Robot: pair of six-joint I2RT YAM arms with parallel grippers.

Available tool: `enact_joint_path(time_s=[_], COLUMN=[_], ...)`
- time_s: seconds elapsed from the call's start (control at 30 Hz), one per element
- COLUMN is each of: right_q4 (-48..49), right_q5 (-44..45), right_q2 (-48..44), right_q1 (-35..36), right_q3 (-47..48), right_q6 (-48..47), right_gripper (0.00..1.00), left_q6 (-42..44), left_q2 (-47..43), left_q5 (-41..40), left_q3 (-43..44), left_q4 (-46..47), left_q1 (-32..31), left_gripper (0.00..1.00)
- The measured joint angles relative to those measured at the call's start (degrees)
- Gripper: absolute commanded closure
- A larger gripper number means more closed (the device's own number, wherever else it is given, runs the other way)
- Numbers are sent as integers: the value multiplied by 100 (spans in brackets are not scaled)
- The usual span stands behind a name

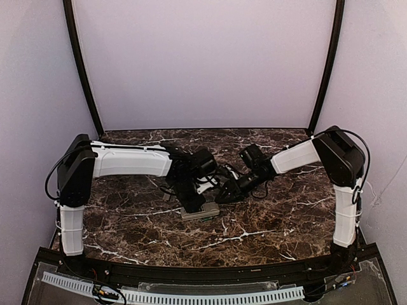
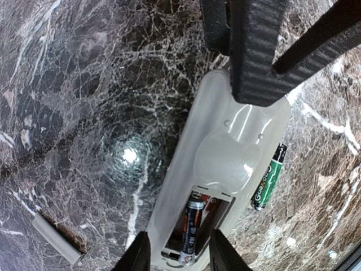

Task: Load the batteries into the remote control
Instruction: Load the battery into the battery compartment.

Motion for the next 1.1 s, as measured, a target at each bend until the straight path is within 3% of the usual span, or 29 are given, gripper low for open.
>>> enact_joint_path(time_s=[0.47, 1.1], right_q4=[-92, -400], right_q5=[61, 186], right_q2=[-245, -201], right_q1=[103, 221], right_q3=[-9, 44], right_q6=[-234, -343], right_gripper=[59, 61], left_q6=[-413, -544], left_q2=[-1801, -1672], left_q5=[505, 739], left_q3=[-1683, -2004], left_q4=[892, 1523], left_q1=[365, 470], left_gripper=[55, 56])
